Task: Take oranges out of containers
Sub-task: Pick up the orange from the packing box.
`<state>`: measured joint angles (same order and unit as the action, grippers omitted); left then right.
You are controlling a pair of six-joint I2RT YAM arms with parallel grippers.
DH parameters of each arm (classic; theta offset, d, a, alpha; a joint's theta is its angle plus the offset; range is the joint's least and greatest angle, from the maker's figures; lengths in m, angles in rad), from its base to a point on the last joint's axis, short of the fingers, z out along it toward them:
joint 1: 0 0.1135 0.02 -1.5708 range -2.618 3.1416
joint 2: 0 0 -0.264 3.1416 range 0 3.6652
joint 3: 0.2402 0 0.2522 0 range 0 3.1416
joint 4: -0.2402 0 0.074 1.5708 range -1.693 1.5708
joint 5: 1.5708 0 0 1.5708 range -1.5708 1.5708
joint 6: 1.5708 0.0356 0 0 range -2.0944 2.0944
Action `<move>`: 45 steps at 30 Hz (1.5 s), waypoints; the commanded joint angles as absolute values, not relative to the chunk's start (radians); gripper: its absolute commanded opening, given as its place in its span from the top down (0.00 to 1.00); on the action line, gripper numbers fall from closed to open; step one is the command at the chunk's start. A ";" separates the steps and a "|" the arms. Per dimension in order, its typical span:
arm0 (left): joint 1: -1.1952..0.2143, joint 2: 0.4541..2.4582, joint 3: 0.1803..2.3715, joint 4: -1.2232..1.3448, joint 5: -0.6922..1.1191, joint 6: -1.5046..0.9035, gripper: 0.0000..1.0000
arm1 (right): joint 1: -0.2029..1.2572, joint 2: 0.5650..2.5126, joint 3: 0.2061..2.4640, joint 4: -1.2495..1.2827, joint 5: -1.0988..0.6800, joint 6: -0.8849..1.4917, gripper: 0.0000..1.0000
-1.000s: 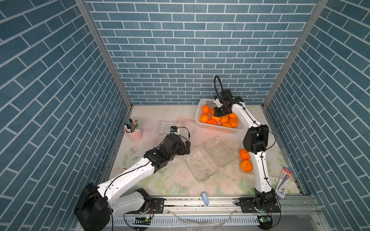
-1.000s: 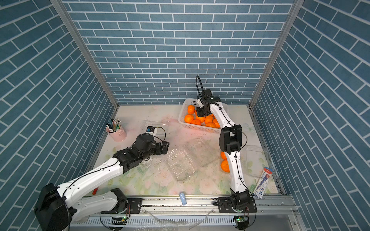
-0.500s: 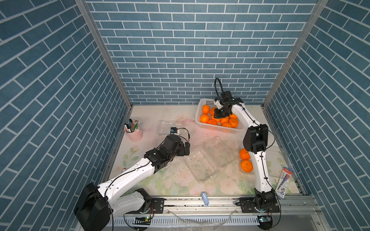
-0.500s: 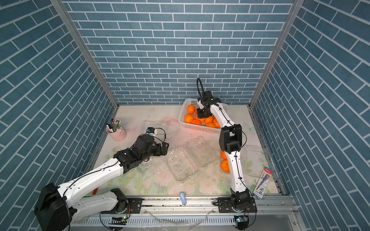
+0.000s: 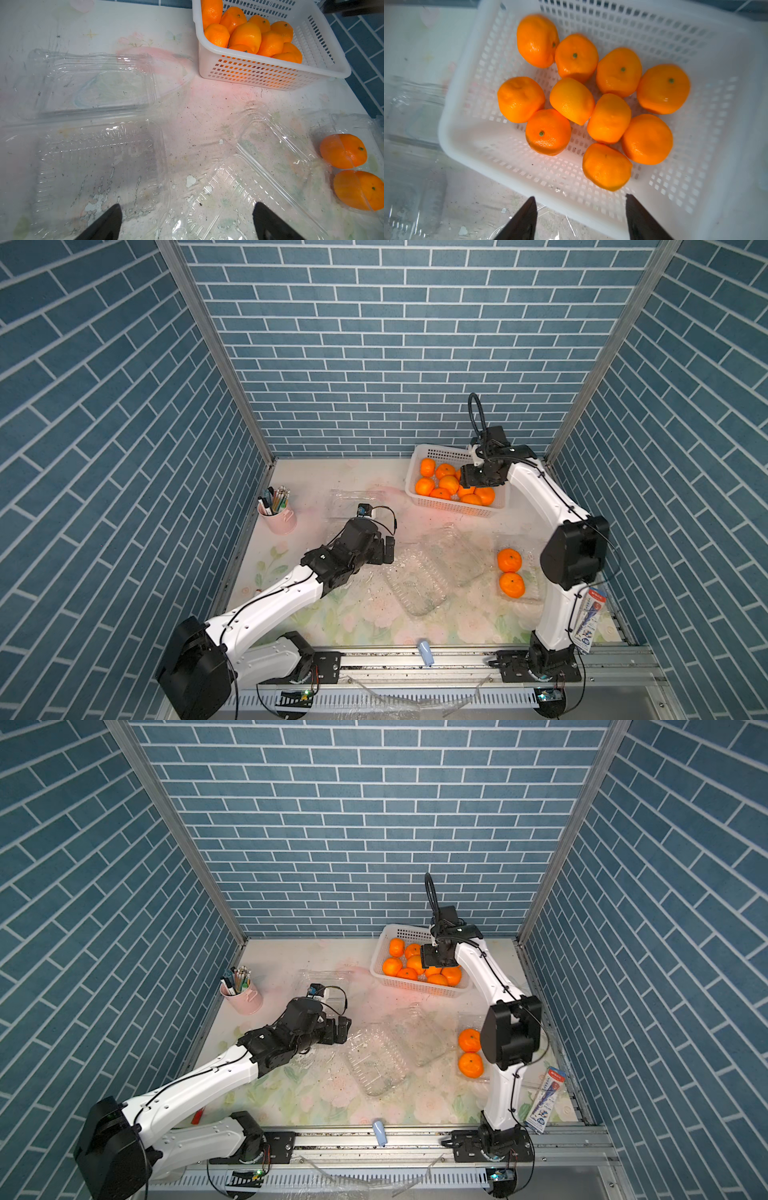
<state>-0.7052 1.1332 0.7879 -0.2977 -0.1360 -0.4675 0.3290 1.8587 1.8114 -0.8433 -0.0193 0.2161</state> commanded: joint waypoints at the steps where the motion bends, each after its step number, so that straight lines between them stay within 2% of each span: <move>1: -0.698 1.110 0.824 -0.368 -0.159 -0.397 0.01 | 0.310 1.733 1.656 -0.817 0.083 0.338 0.27; 8: -0.698 1.080 0.833 -0.385 -0.152 -0.363 0.01 | 0.279 1.465 1.354 -0.895 0.105 0.455 0.26; 11: -0.698 1.084 0.827 -0.372 -0.152 -0.378 0.01 | 0.277 1.379 1.245 -0.906 0.057 0.478 0.25; 18: -0.698 1.050 0.795 -0.356 -0.181 -0.432 0.01 | 0.269 1.238 1.049 -0.909 0.071 0.569 0.21; 26: -0.698 1.051 0.797 -0.365 -0.142 -0.433 0.01 | 0.260 1.286 0.965 -0.826 0.053 0.645 0.24; 31: -0.698 1.035 0.788 -0.377 -0.134 -0.442 0.01 | 0.252 1.318 0.964 -0.803 0.105 0.688 0.26; 45: -0.698 1.055 0.793 -0.368 -0.115 -0.442 0.01 | 0.227 1.427 0.936 -0.731 0.148 0.682 0.28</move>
<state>-0.7044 1.0466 0.7940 -0.3622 -0.1257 -0.4377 0.2317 1.4055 0.9501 -0.7502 0.1261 0.6506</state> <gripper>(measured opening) 0.994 0.720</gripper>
